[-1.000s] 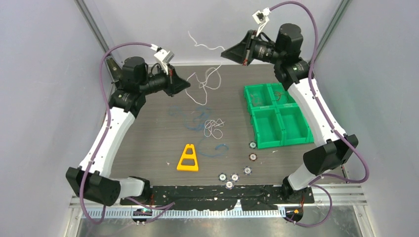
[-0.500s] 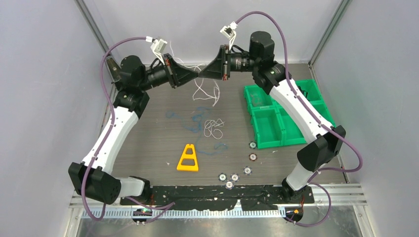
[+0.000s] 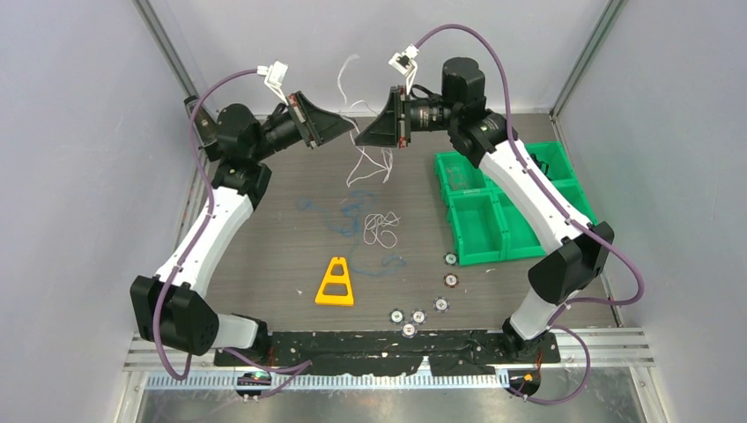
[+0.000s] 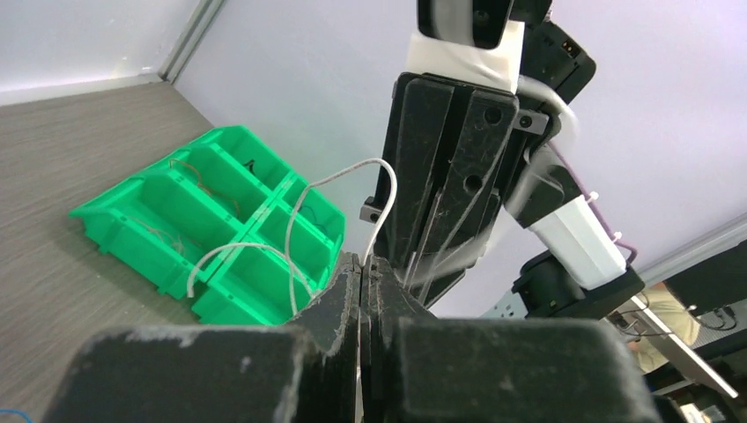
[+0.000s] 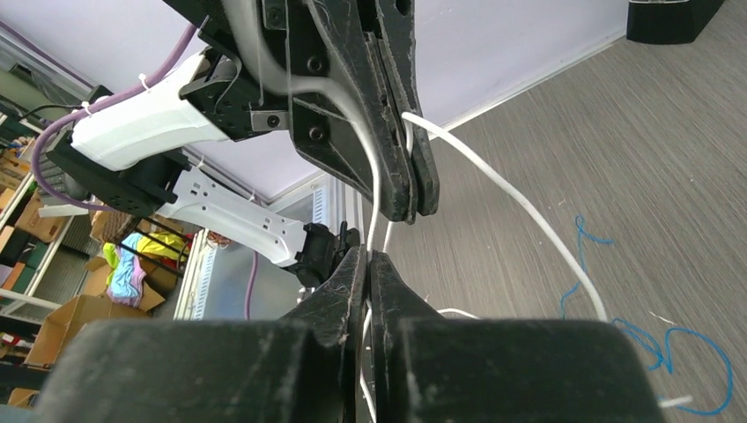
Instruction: Untangle the cables
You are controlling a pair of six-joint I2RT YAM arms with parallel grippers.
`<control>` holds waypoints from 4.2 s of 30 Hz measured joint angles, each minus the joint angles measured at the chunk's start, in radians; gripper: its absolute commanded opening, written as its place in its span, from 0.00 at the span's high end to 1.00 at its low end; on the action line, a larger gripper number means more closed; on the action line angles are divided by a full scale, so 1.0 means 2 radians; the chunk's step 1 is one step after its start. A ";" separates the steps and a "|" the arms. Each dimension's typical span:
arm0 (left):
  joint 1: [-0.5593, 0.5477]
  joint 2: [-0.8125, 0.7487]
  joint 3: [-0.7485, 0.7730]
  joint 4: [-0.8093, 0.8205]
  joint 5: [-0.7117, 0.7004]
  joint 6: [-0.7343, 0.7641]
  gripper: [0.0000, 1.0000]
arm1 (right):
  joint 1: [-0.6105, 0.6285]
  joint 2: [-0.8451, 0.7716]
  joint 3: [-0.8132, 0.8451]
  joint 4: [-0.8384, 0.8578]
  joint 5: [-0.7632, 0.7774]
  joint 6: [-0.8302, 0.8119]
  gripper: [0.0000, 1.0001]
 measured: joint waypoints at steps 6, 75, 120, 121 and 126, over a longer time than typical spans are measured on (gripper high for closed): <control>0.000 0.002 -0.013 0.021 -0.007 -0.043 1.00 | 0.003 0.017 0.008 -0.003 0.000 -0.001 0.79; -0.133 -0.197 -0.140 -0.118 -0.185 0.620 0.00 | -0.005 -0.023 -0.073 0.150 -0.035 0.175 0.95; -0.210 -0.156 -0.118 -0.002 -0.175 0.758 0.04 | -0.004 -0.037 -0.096 0.147 -0.027 0.175 0.94; -0.210 -0.152 -0.118 -0.002 -0.175 0.759 0.05 | -0.003 -0.037 -0.096 0.147 -0.028 0.174 0.95; -0.209 -0.120 -0.118 -0.003 -0.178 0.764 0.17 | 0.003 -0.037 -0.096 0.147 -0.032 0.174 0.95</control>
